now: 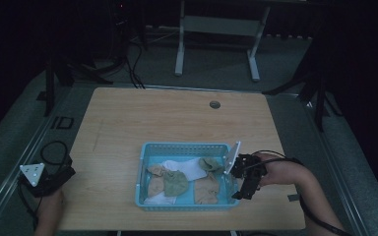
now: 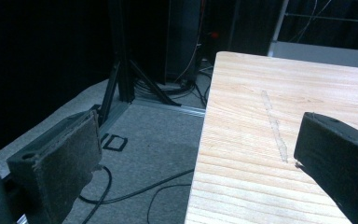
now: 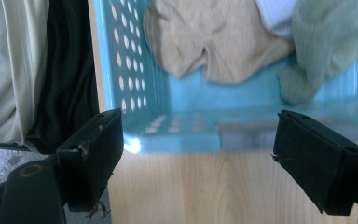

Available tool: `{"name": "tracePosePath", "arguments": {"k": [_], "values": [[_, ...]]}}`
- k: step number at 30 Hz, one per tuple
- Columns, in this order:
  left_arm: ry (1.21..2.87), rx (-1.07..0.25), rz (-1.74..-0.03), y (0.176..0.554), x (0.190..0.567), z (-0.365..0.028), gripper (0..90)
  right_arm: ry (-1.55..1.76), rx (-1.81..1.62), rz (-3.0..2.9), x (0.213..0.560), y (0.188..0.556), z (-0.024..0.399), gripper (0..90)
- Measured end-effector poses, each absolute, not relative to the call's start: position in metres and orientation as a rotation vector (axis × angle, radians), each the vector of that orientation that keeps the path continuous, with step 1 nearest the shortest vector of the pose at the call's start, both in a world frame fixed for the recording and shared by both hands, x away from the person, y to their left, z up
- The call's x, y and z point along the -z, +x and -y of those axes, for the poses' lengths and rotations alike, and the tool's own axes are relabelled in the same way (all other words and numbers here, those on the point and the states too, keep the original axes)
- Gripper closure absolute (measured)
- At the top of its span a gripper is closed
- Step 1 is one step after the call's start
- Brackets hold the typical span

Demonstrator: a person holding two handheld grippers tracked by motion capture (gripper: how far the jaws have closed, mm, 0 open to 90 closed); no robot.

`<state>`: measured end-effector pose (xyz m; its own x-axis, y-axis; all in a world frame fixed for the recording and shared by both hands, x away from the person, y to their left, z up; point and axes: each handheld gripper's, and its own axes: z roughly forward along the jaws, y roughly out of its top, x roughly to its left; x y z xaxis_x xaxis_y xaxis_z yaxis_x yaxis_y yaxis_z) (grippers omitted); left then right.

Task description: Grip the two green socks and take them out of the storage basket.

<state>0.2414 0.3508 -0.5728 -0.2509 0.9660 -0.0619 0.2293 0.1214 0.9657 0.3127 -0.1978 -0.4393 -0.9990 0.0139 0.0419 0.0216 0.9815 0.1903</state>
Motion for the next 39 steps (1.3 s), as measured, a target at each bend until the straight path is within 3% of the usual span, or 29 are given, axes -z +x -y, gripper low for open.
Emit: {"name": "tracePosePath", "arguments": {"k": [39], "values": [[1.188,-1.181,-1.611,0.241,0.573,-0.351,0.7,0.227,0.196,3.055,0.477,0.331,0.057,21.9]]}}
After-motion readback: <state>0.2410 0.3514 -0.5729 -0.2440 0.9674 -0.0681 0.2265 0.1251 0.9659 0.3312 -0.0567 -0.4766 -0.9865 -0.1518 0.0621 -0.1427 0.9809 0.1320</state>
